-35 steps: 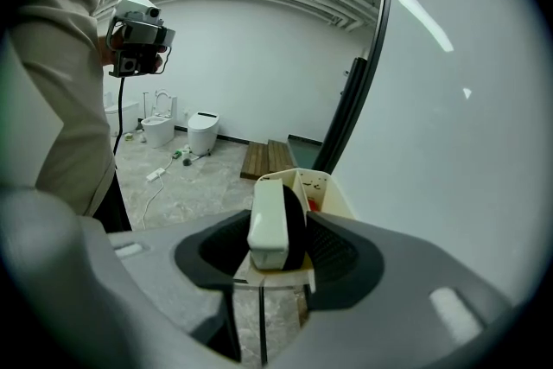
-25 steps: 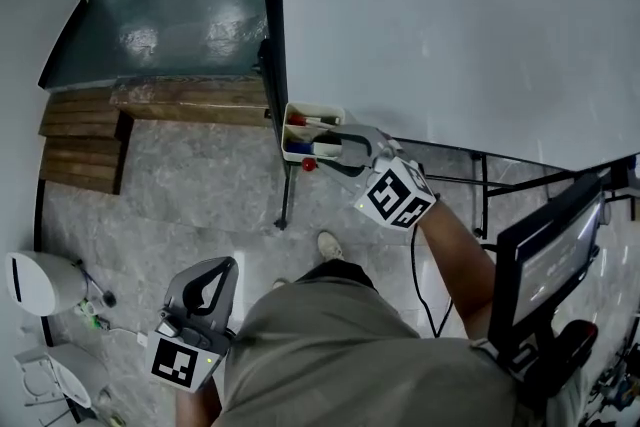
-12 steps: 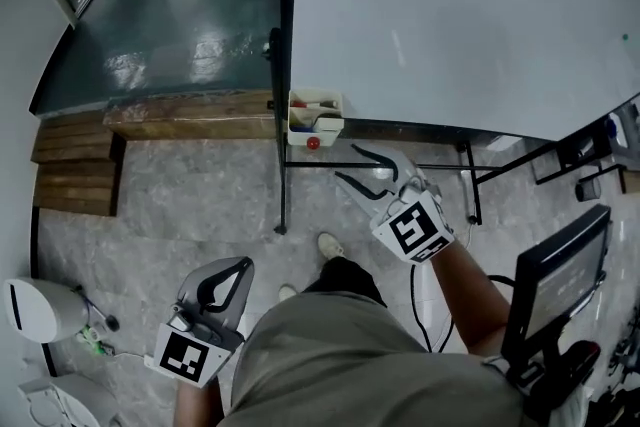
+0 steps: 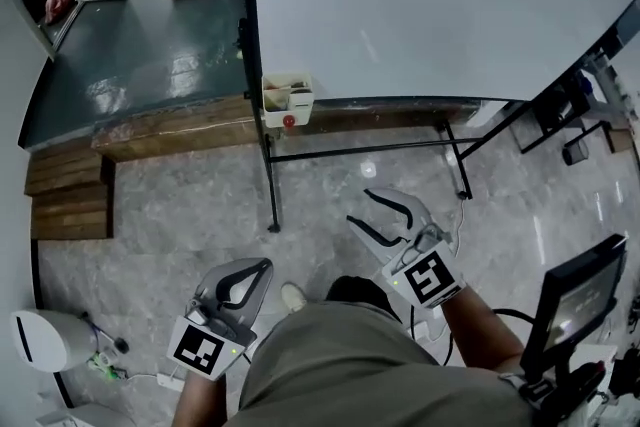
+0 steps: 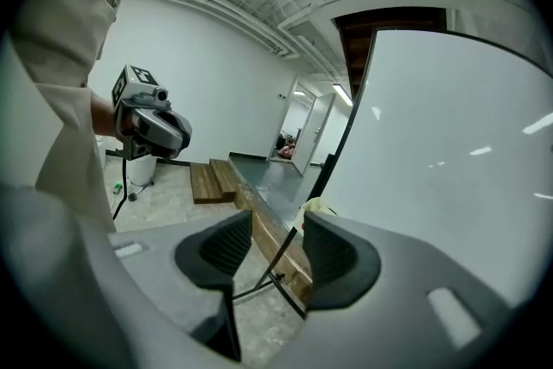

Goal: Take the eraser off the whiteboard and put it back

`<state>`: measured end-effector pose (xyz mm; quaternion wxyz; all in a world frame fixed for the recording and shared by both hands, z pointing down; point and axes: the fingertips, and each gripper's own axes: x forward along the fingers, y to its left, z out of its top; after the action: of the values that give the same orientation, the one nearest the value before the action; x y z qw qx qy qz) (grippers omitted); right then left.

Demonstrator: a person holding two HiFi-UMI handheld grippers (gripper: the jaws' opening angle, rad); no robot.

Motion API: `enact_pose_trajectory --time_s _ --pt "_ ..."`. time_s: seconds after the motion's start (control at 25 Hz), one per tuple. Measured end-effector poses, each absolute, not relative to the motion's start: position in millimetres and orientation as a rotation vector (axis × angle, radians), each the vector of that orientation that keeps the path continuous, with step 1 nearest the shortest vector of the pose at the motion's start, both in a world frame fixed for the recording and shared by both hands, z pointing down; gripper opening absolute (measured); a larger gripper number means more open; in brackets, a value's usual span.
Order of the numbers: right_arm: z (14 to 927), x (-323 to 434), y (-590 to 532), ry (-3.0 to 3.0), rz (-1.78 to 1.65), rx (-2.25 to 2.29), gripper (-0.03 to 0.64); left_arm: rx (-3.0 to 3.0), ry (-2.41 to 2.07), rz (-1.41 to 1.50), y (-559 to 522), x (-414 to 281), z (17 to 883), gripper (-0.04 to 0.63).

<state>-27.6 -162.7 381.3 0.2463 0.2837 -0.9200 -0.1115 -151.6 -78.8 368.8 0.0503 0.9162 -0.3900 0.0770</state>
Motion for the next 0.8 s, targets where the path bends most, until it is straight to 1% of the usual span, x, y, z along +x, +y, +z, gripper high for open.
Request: enact_pose_trajectory --time_s 0.36,0.6,0.8 --pt "364 24 -86 -2.558 -0.290 0.793 0.183 2.875 -1.089 0.260 -32 -78 348 0.006" --pt "364 76 -36 -2.577 -0.255 0.800 0.183 2.895 -1.065 0.269 9 -21 338 0.006" --pt "369 105 7 -2.604 -0.251 0.759 0.181 2.840 -1.131 0.305 55 3 341 0.006"
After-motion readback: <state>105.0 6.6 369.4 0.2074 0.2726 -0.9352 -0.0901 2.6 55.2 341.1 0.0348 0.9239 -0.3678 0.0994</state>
